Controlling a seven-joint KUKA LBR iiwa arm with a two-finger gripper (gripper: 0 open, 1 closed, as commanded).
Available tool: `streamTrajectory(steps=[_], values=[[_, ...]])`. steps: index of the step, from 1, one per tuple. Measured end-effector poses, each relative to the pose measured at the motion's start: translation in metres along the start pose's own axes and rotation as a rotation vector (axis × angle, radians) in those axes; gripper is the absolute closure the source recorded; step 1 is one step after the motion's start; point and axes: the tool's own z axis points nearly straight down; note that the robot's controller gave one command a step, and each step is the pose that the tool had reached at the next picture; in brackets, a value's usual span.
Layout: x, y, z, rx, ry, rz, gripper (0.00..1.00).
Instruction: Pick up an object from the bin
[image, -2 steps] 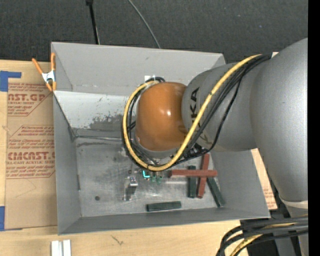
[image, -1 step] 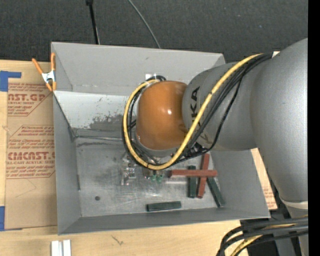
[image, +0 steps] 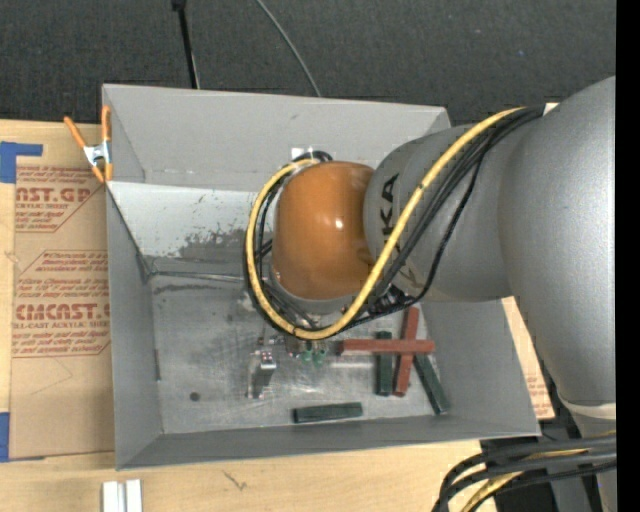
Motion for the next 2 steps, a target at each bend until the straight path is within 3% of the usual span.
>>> streamTrajectory(steps=[1, 2], values=[[0.0, 0.0, 0.0, 0.0, 0.0, 0.0, 0.0], [-0.021, -0.044, 0.027, -0.001, -0.003, -0.154, 0.0]])
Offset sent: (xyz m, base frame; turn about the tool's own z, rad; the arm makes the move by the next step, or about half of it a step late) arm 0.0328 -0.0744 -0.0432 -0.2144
